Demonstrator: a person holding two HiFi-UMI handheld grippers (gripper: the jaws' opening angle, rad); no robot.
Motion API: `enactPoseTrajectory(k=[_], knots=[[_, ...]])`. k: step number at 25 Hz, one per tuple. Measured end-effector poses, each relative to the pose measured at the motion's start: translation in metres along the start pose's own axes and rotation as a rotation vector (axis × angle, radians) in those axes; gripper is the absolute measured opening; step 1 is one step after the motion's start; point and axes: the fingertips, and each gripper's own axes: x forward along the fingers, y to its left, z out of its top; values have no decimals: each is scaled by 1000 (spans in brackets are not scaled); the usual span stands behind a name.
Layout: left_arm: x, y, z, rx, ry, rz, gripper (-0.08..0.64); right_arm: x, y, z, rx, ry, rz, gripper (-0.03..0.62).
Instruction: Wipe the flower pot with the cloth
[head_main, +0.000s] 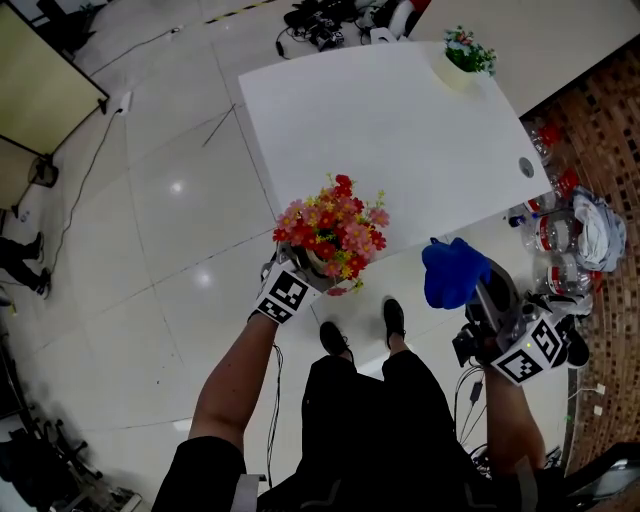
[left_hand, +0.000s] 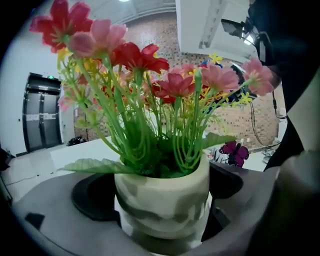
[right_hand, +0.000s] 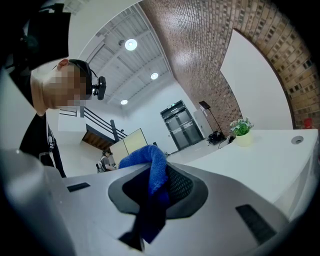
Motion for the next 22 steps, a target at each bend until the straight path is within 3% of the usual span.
enactPoseTrajectory(k=[7,12,22], knots=[[-7,-4,-4,-5,8,7,545,2,1,-2,27,14,36,54],[-12,-7,-19,24,63,17,545,8,10,-2,26,26,62,54],[-61,-3,-19,-131,-25,128,545,4,4,-2,50,15,66,54]])
